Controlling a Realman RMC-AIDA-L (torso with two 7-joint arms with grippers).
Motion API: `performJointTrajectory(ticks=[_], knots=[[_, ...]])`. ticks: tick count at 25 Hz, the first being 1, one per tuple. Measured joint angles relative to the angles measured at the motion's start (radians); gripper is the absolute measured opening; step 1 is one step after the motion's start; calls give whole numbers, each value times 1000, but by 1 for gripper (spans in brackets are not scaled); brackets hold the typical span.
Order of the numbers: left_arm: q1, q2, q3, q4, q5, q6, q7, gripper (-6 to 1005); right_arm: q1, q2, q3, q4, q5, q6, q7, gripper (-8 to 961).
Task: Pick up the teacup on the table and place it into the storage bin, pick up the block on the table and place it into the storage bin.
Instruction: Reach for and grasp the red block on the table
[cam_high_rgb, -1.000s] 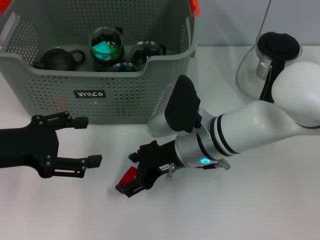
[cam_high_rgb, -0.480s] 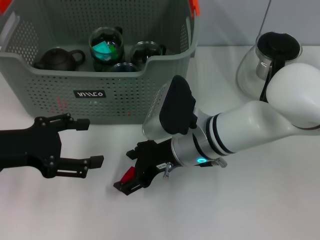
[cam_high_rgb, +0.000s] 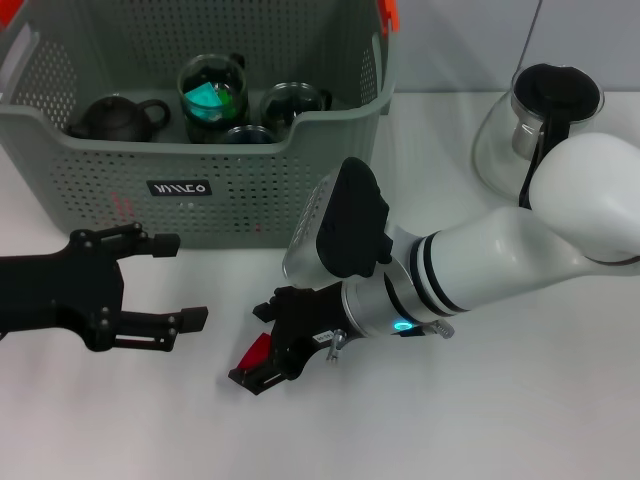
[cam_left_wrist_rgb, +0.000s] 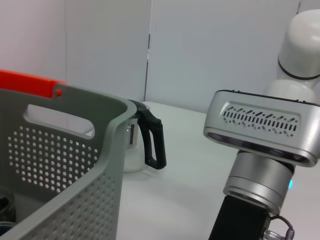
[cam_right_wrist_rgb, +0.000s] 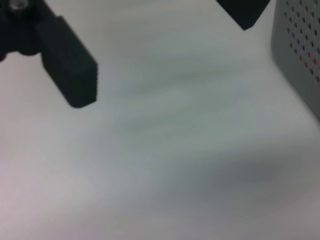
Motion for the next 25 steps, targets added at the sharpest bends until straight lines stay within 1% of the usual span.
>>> performJointTrajectory(ticks=[5,11,18,23,25], knots=[[-4,0,0,-10,1,-8,0,945,-3,0,-2,2,0,1,-2,929],[-18,6,1,-29,17,-9,1,945,-1,0,-8,6,-1,1,-2,920],[-24,4,2,-29,26,-10,1,946,6,0,-16,7,-2,-5,4,905],[-26,3,2,-29,26,-10,1,946,6,0,-17,4,-2,-7,5,711],[-26,3,2,-29,26,-10,1,946,6,0,-17,3,-2,-7,5,686]])
